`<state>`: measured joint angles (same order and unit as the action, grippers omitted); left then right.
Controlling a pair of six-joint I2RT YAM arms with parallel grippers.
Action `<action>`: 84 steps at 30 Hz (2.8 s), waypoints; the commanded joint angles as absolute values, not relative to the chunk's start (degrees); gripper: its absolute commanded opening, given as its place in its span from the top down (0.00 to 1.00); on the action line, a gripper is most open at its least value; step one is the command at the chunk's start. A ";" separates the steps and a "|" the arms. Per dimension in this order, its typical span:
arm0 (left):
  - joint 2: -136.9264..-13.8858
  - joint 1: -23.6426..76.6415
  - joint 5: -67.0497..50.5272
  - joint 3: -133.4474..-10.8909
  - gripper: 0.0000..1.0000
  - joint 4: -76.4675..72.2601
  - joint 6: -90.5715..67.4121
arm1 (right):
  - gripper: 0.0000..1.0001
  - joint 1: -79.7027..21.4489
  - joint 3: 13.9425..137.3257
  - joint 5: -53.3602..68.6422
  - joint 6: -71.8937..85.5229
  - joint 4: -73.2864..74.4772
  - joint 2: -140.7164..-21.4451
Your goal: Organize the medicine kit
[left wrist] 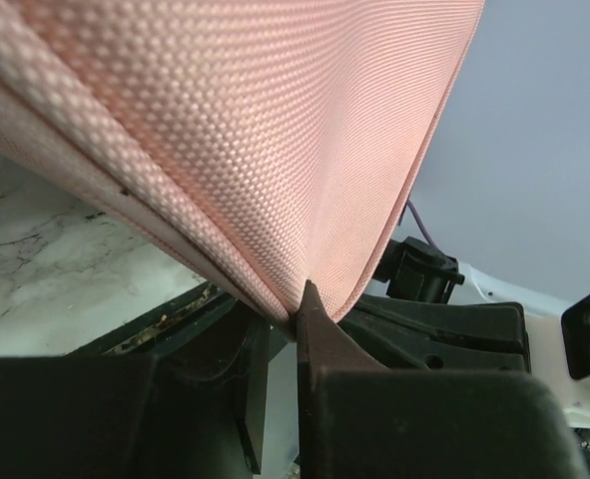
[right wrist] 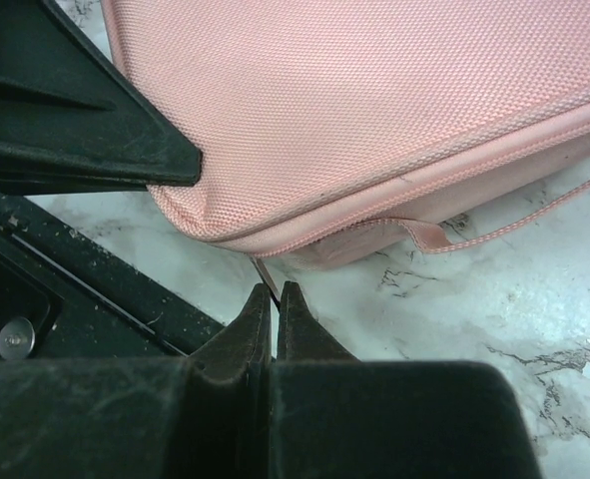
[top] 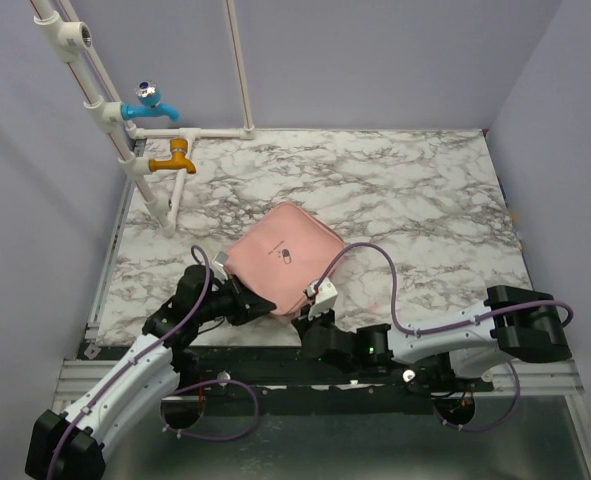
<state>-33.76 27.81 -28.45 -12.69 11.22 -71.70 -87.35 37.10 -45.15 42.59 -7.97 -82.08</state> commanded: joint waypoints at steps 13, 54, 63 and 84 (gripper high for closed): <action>-33.12 27.40 -30.65 -14.33 0.37 9.24 -68.04 | 0.99 -82.97 34.27 -50.91 40.67 -8.72 -82.37; -68.11 23.91 -35.27 -26.38 0.35 -20.09 -61.69 | 0.99 -84.02 34.36 -47.49 37.38 -13.82 -84.53; -71.33 23.99 -36.11 -20.59 0.36 -29.40 -64.69 | 0.99 -84.01 34.34 -48.80 37.37 -13.73 -84.08; -70.77 24.04 -35.73 -8.89 0.42 -37.40 -63.68 | 0.99 -73.80 32.95 -52.62 31.77 -11.03 -78.26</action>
<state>-69.58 24.08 -34.98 -12.56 -45.56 -65.41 -78.00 34.20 -47.55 35.38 -10.59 -81.60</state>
